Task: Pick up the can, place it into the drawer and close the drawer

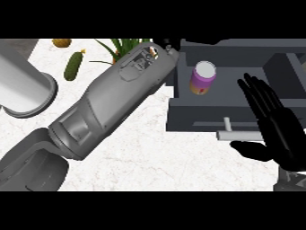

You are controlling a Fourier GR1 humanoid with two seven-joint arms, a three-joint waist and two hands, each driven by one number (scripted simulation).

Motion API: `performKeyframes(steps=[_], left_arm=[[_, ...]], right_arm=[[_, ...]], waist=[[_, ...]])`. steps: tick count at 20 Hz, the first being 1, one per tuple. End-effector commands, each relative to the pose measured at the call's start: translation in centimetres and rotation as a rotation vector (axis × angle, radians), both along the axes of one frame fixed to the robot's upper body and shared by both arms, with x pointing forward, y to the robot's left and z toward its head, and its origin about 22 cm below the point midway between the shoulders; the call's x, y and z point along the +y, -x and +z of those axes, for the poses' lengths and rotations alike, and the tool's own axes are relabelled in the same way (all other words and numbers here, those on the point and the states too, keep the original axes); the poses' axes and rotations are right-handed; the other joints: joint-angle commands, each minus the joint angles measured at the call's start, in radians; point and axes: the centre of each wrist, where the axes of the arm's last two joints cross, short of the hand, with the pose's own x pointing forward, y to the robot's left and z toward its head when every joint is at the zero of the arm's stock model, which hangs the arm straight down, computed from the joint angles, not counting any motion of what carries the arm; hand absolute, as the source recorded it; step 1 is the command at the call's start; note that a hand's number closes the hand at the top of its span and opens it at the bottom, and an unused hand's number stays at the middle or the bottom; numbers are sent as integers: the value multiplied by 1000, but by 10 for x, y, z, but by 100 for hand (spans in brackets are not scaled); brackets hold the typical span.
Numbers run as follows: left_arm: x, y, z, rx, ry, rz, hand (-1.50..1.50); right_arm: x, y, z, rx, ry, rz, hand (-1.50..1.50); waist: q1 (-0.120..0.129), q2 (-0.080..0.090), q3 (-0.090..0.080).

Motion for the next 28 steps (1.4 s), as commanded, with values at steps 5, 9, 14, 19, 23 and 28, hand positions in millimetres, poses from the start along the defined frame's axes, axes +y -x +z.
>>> performKeyframes(steps=[5,9,14,19,23,28], left_arm=[[31,3,7,11,-9,21,-150],[48,6,17,8,7,8,-150],[77,3,28,1,-9,26,-150],[96,11,23,50,-20,2,-150],[97,15,26,53,-4,3,-150],[117,24,21,55,-12,17,-150]], right_arm=[[4,-27,-61,-17,-9,-87,-150],[4,-54,-71,0,39,-91,-150],[3,-79,-87,9,75,-134,-150],[16,-103,-82,-30,110,-147,-150],[6,-115,-98,-87,133,-192,-150],[20,-148,-72,-148,108,-214,-150]], waist=[[30,-11,0],[26,-7,0],[41,-1,1],[50,-2,0],[59,11,3],[67,6,2]])
